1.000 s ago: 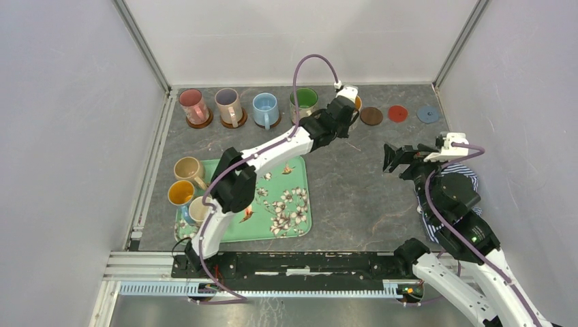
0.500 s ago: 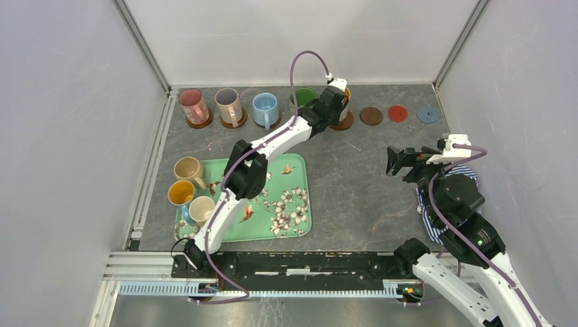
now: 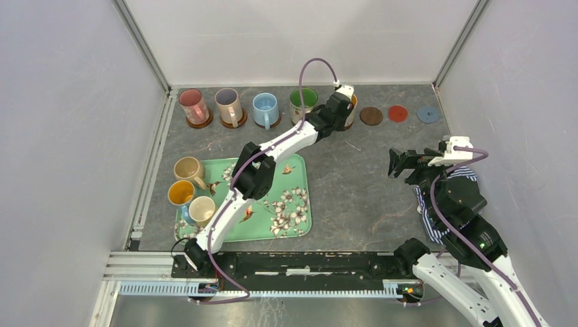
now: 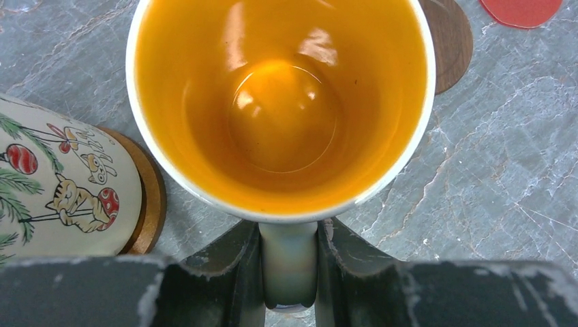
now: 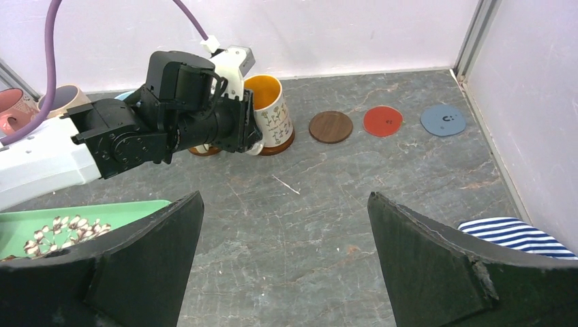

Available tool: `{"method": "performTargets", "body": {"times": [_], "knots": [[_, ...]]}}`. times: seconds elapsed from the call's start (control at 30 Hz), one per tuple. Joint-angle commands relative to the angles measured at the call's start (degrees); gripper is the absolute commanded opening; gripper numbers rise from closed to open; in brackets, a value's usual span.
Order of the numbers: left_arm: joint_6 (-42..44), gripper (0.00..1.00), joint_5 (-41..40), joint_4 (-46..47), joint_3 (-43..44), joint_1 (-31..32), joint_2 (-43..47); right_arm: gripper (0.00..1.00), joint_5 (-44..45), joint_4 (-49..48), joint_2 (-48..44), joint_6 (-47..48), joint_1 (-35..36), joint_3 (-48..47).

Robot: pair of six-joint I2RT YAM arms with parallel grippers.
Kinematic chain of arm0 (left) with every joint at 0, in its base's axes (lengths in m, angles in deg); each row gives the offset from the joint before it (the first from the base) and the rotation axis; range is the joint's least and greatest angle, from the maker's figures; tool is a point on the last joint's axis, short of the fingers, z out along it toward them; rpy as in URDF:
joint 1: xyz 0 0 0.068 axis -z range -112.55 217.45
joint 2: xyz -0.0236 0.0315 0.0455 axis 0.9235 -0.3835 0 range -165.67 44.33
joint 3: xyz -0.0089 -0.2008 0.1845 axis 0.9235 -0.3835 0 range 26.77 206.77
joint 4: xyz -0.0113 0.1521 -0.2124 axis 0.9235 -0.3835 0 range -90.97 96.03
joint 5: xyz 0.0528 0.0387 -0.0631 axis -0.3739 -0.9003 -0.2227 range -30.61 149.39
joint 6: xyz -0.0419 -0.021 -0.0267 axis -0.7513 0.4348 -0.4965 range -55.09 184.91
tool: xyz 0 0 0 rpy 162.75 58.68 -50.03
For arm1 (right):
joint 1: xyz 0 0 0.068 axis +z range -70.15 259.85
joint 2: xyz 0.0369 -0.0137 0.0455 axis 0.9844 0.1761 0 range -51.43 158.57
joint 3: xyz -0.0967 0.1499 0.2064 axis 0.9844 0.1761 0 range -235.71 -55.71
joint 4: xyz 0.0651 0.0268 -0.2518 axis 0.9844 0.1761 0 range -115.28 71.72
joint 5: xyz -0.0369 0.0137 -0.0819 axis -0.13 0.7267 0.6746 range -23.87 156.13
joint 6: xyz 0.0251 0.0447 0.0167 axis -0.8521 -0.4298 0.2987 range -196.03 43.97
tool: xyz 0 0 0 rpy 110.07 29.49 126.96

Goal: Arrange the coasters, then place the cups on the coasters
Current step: Place the cup on the coaster.

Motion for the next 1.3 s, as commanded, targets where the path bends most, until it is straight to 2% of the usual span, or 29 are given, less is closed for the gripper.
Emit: {"method": "performTargets", "body": {"times": [0.0,0.67,0.93,1.1,1.27], "knots": [[2.7,0.02,-1.9,8.5,4.7,-0.3,1.6,0.98,2.6,0.7,-0.8,1.2,0.2,-1.3],[4.6,0.02,-0.4,6.5,5.1,-1.3,0.2,0.98,2.3,0.2,-0.8,1.3,0.2,-0.3],[4.5,0.18,0.0,5.7,5.1,-1.3,0.7,0.98,2.2,0.0,-0.9,1.3,0.2,-0.1],[4.9,0.32,0.9,5.5,4.9,-1.3,1.2,0.98,2.2,0.0,-1.0,1.4,0.2,0.2],[4.8,0.34,1.0,5.1,4.9,-1.3,1.7,0.98,2.2,0.0,-1.1,1.4,0.2,0.3]]}}
